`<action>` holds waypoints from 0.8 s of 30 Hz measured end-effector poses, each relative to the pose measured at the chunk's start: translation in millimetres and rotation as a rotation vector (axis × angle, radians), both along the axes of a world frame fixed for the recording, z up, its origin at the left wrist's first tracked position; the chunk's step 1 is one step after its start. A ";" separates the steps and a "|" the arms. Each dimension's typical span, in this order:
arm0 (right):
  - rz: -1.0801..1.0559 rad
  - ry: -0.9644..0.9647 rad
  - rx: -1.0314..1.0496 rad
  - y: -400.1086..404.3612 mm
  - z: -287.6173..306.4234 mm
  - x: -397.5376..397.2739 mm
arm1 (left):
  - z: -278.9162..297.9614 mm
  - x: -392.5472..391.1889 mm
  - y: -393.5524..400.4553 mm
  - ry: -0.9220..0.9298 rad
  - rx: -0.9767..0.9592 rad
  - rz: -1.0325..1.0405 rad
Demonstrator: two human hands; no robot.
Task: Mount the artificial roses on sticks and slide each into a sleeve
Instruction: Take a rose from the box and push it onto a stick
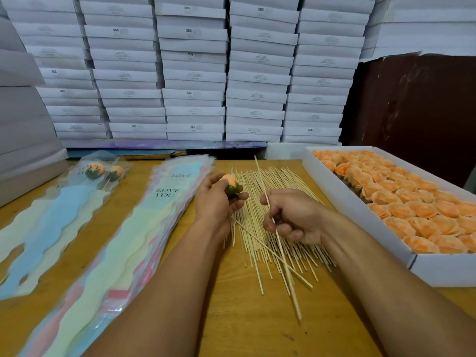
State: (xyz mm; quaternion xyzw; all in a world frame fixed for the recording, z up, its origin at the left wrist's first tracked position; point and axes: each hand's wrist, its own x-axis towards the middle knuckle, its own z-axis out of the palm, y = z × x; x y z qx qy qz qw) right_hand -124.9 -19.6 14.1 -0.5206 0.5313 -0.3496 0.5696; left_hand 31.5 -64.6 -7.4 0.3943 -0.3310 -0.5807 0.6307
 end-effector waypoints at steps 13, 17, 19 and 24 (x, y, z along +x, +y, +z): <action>0.004 0.005 -0.088 7.2 2.0 11.5 | 3.2 6.3 -0.8 0.272 0.095 -0.154; 0.092 0.034 -0.052 10.0 2.9 11.9 | 4.8 8.2 -0.6 0.330 0.104 -0.170; 0.127 0.031 -0.045 12.5 5.2 12.6 | 5.2 8.7 -0.8 0.336 0.107 -0.171; 0.143 0.079 -0.106 15.7 5.0 14.0 | 2.7 8.7 -3.0 0.310 0.084 -0.146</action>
